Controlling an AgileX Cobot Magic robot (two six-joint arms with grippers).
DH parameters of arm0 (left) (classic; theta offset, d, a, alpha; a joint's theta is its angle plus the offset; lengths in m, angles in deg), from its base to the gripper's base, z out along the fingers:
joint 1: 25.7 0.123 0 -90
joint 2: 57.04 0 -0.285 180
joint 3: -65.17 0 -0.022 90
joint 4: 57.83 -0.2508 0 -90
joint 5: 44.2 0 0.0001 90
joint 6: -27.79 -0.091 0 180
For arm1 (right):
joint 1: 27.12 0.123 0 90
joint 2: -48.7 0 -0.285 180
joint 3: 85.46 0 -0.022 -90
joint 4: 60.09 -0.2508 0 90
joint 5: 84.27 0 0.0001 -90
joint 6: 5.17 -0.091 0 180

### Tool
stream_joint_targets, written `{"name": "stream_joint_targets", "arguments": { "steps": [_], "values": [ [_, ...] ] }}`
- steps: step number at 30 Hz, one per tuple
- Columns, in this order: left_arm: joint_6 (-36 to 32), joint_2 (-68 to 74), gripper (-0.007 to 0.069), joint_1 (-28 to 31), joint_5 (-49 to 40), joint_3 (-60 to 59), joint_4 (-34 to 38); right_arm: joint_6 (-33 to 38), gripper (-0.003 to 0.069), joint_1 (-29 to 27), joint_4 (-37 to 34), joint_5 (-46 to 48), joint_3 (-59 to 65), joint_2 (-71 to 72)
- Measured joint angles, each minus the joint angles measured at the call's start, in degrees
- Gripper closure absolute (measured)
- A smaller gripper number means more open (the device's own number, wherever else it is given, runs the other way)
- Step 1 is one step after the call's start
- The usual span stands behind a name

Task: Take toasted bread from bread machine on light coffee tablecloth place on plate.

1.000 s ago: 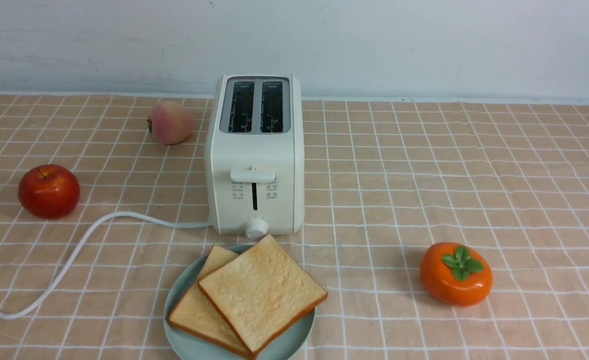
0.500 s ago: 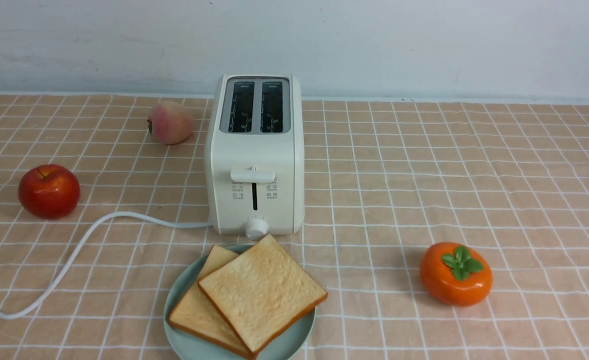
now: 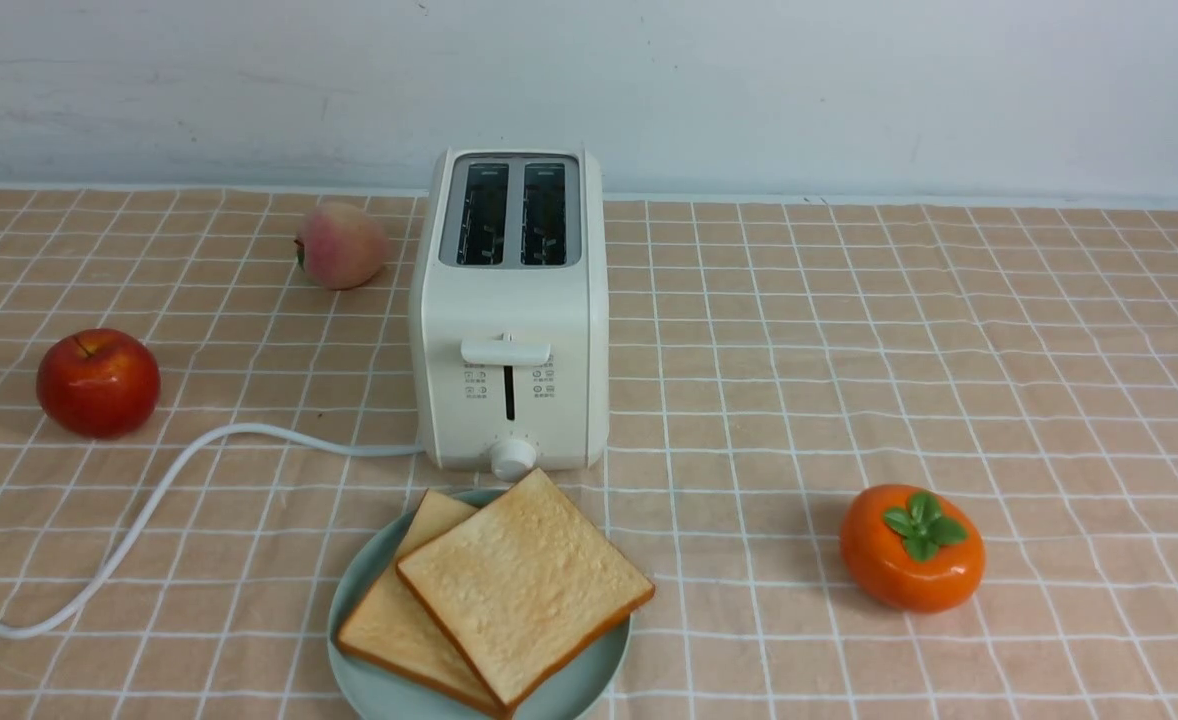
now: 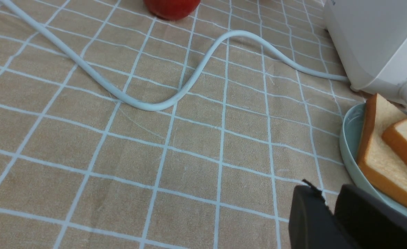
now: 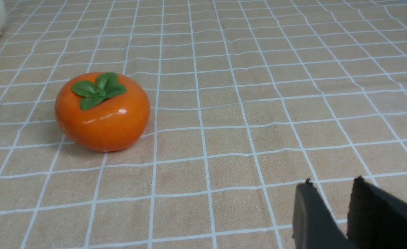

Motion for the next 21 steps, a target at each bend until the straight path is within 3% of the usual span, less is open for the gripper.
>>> {"name": "stream_joint_targets", "arguments": {
  "steps": [21],
  "values": [
    [0.0,0.0,0.0498,0.0,0.0,0.0,0.0,0.0,0.0447,0.0,0.0,0.02,0.0,0.0]
  ]
}}
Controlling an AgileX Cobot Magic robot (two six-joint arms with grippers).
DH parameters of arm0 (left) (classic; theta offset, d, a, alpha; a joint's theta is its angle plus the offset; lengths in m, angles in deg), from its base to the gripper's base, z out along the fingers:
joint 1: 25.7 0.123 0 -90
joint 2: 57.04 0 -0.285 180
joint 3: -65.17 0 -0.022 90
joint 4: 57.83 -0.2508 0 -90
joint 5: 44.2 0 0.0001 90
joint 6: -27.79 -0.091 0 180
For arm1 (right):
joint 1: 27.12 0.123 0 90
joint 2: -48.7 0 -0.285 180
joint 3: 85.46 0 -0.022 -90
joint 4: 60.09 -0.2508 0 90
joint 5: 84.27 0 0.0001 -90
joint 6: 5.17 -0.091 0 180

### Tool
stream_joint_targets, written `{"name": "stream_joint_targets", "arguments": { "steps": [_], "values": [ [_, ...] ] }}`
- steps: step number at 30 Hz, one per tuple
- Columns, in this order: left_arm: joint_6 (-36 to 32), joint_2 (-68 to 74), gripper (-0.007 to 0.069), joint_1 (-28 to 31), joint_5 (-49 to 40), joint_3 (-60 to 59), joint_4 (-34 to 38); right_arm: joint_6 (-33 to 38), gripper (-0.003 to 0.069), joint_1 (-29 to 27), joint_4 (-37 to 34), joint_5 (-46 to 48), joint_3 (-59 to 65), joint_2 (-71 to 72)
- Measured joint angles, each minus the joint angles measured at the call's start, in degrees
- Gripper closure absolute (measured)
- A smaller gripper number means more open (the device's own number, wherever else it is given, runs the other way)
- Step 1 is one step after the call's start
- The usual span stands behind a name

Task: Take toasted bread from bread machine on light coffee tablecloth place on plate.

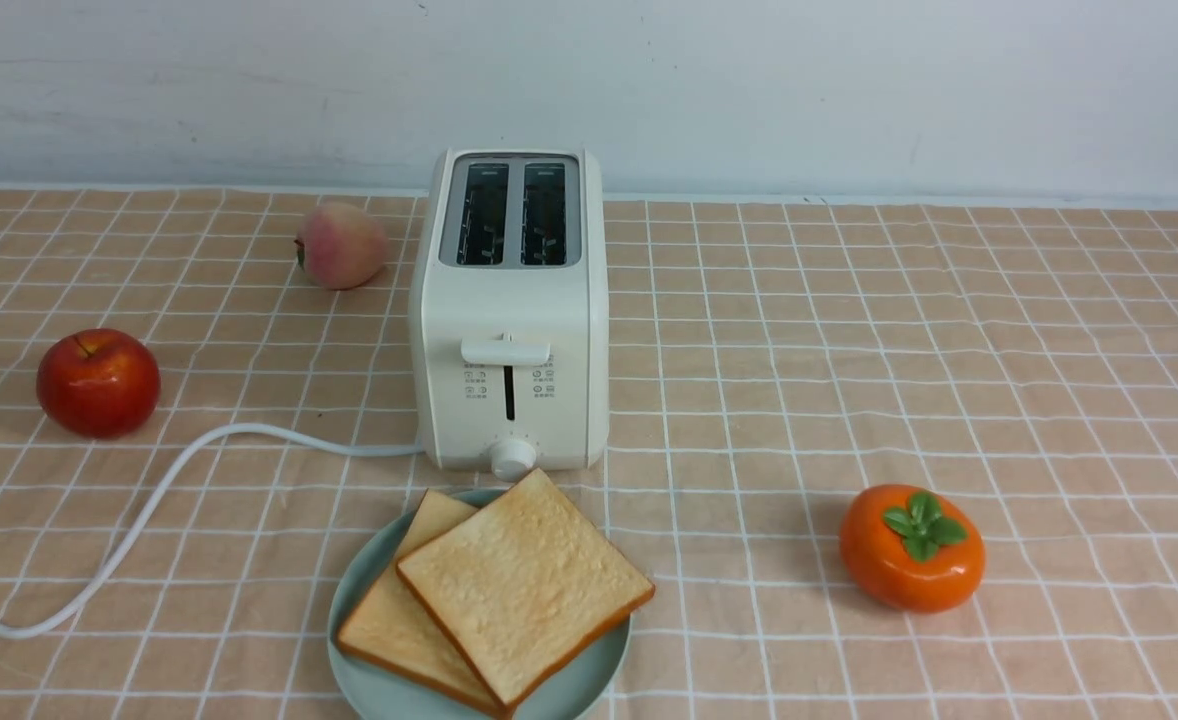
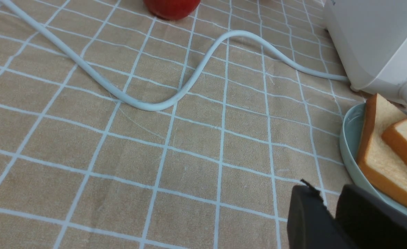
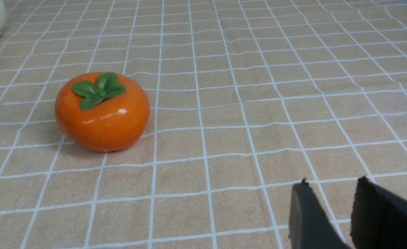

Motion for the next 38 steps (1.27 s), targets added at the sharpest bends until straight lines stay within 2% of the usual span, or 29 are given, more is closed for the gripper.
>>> {"name": "stream_joint_targets", "arguments": {
  "steps": [38],
  "values": [
    [0.0,0.0,0.0481,0.0,0.0,0.0,0.0,0.0,0.0419,0.0,0.0,0.0,0.0,0.0]
  ]
}}
